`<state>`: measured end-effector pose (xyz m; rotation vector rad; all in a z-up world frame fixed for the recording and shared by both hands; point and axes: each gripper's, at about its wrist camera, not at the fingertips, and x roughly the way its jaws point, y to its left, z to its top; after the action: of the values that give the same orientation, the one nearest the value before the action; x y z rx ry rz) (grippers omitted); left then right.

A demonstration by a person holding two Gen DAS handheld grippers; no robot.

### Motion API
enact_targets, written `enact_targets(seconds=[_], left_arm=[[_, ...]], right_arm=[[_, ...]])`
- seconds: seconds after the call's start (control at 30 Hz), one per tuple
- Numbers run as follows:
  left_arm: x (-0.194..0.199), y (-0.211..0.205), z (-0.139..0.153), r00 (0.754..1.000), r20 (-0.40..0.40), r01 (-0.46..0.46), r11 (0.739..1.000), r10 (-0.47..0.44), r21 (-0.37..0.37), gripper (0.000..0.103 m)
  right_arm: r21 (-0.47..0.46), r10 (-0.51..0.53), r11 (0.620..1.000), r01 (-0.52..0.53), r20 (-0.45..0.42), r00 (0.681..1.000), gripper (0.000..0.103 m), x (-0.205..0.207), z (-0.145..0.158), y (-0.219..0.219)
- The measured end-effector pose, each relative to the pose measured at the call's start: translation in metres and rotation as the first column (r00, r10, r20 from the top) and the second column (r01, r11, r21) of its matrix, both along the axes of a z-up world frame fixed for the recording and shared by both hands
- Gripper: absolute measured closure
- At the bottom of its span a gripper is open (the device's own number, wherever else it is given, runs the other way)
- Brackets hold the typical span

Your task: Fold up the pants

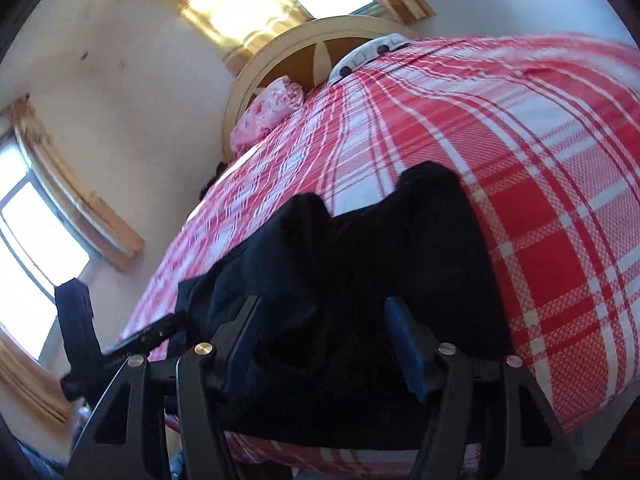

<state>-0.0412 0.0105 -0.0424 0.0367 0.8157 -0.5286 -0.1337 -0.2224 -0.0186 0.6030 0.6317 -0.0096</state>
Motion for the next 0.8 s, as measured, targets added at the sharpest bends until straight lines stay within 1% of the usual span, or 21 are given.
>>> enact_targets(seconds=[0.1, 0.17, 0.2, 0.27, 0.3, 0.33, 0.37, 0.4, 0.43, 0.5, 0.57, 0.63, 0.67, 0.73, 0.8], left_arm=[[0.000, 0.009, -0.004, 1.000, -0.022, -0.006, 1.000, 0.005, -0.020, 0.025], [0.001, 0.014, -0.007, 0.999, -0.029, -0.017, 1.000, 0.017, -0.020, 0.025], [0.000, 0.018, -0.009, 0.999, -0.033, -0.028, 0.999, 0.027, -0.022, 0.025], [0.001, 0.023, -0.011, 0.998, -0.045, -0.043, 0.999, 0.042, -0.027, 0.025], [0.002, 0.024, -0.012, 0.998, -0.051, -0.049, 0.998, 0.048, -0.029, 0.025], [0.002, 0.025, -0.011, 0.997, -0.053, -0.055, 0.998, 0.053, -0.029, 0.025], [0.002, 0.025, -0.010, 0.997, -0.051, -0.057, 0.998, 0.055, -0.029, 0.025], [0.003, 0.023, -0.009, 0.998, -0.044, -0.055, 0.998, 0.053, -0.027, 0.025], [0.002, 0.021, -0.007, 0.998, -0.032, -0.053, 0.998, 0.052, -0.020, 0.025], [0.001, 0.018, -0.002, 0.999, -0.006, -0.049, 0.999, 0.049, -0.007, 0.025], [0.000, 0.015, 0.006, 0.999, 0.022, -0.046, 0.999, 0.046, -0.006, 0.025], [-0.002, 0.012, 0.015, 0.998, 0.052, -0.043, 0.999, 0.044, -0.013, 0.025], [-0.003, 0.011, 0.018, 0.997, 0.065, -0.042, 0.999, 0.043, -0.015, 0.025], [-0.005, 0.005, 0.023, 0.995, 0.089, -0.036, 0.999, 0.037, -0.013, 0.025], [-0.007, -0.002, 0.024, 0.994, 0.103, -0.022, 1.000, 0.023, -0.012, 0.025]], right_arm=[[-0.012, 0.069, 0.998, -0.069, -0.012, 0.998, 0.039, 0.005, -0.001, 0.013], [-0.023, 0.078, 0.997, -0.078, -0.006, 0.997, 0.039, 0.003, -0.002, 0.012], [0.012, 0.065, 0.998, -0.065, 0.012, 0.998, 0.039, 0.002, -0.003, 0.005], [0.119, 0.020, 0.993, -0.025, 0.049, 0.999, 0.040, -0.001, -0.011, -0.010], [0.138, 0.024, 0.990, -0.030, 0.047, 0.999, 0.044, 0.004, -0.012, -0.012], [0.106, 0.037, 0.994, -0.041, 0.034, 0.999, 0.053, 0.008, -0.011, -0.007], [0.014, 0.068, 0.998, -0.068, -0.002, 0.998, 0.059, 0.012, -0.008, 0.004], [-0.046, 0.084, 0.995, -0.086, -0.030, 0.996, 0.071, 0.017, -0.006, 0.011], [-0.084, 0.100, 0.991, -0.104, -0.050, 0.994, 0.077, 0.019, -0.005, 0.016], [-0.090, 0.117, 0.988, -0.123, -0.064, 0.991, 0.081, 0.020, -0.002, 0.013], [-0.091, 0.117, 0.988, -0.121, -0.055, 0.992, 0.083, 0.017, 0.004, 0.010], [-0.125, 0.128, 0.984, -0.128, -0.003, 0.992, 0.084, 0.009, 0.020, 0.013], [-0.161, 0.136, 0.979, -0.128, 0.036, 0.990, 0.084, 0.003, 0.032, 0.016], [-0.235, 0.127, 0.966, -0.108, 0.071, 0.989, 0.084, -0.010, 0.048, 0.018], [-0.294, 0.097, 0.954, -0.063, 0.104, 0.990, 0.084, -0.023, 0.060, 0.015]])
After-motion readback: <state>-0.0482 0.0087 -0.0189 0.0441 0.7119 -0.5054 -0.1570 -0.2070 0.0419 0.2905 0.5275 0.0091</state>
